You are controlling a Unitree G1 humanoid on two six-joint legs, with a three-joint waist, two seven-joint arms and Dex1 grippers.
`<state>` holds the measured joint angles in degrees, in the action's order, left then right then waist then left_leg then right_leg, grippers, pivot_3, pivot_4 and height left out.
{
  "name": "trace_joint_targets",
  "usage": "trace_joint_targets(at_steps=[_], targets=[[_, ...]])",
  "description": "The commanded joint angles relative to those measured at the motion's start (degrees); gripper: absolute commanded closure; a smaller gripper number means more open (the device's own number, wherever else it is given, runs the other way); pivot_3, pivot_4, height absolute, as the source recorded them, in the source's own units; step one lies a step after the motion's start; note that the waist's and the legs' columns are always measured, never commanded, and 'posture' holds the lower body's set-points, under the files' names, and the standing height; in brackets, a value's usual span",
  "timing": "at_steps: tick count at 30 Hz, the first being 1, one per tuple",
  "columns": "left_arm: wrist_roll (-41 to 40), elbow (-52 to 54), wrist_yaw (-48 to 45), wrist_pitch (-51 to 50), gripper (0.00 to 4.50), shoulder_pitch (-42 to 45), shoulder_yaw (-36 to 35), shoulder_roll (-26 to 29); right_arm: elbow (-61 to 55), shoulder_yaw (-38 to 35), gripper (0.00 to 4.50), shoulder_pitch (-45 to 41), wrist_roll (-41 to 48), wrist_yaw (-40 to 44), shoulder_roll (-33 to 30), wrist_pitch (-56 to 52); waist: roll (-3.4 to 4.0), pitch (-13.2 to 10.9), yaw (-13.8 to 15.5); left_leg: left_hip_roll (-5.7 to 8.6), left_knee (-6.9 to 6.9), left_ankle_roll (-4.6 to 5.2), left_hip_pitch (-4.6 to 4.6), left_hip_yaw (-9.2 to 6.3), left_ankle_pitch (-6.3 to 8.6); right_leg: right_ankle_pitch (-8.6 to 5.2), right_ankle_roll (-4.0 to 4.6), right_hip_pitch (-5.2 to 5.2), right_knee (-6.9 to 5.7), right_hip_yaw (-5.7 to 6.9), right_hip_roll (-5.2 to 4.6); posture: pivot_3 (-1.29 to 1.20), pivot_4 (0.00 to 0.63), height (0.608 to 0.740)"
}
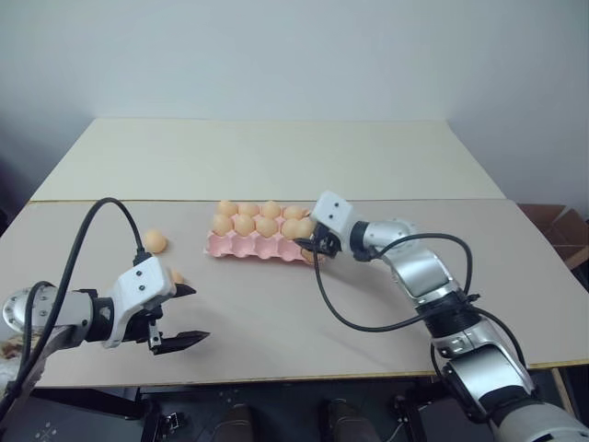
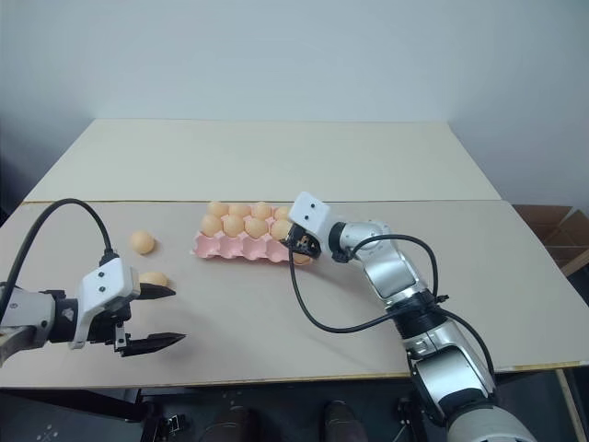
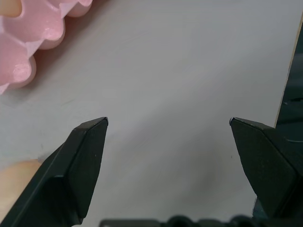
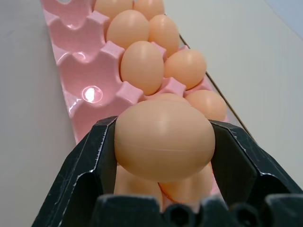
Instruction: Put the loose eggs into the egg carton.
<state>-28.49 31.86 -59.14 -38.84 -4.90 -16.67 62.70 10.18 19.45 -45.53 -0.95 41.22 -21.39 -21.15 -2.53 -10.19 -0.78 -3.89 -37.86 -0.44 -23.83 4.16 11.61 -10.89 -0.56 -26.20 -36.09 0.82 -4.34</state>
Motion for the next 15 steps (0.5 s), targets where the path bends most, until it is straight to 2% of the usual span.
trace_joint_targets(at_steps=[1,6,11,15], targets=[[-0.02,1.64,-0.02,0.23,0.0,-0.16,-1.79,0.65,1.0,-0.86,1.77,-1.62,-0.69,-0.28,1.28,4.77,0.0,0.0,-0.05,-0.01,0.0,0.0,0.01,0.0,0.0,0.0,0.0,0.0,-0.01,0.0,0.01,0.0,0.15,0.74],[-1.31,1.83,0.29,-0.63,0.0,0.5,-1.95,0.29,2.04,-1.56,1.77,-1.88,0.26,1.15,3.37,8.15,0.01,0.0,-0.13,-0.05,0.0,0.0,0.06,-0.01,0.0,0.01,0.02,0.0,-0.09,0.01,0.05,0.0,0.15,0.74],[-0.74,0.87,0.24,-0.2,0.0,1.38,-1.0,0.74,2.7,-1.0,0.17,-1.9,-1.34,0.96,4.0,9.93,0.01,0.0,-0.15,-0.06,0.0,0.0,0.06,-0.01,0.0,0.01,0.02,0.0,-0.08,0.01,0.06,0.0,0.15,0.74],[-0.26,0.51,0.22,0.21,0.0,1.91,-0.31,0.64,1.33,-1.29,0.05,-0.86,-1.85,0.94,3.49,9.93,0.01,0.0,-0.15,-0.05,0.0,0.0,0.06,0.0,0.0,0.01,0.02,0.0,-0.07,0.01,0.05,0.0,0.15,0.74]])
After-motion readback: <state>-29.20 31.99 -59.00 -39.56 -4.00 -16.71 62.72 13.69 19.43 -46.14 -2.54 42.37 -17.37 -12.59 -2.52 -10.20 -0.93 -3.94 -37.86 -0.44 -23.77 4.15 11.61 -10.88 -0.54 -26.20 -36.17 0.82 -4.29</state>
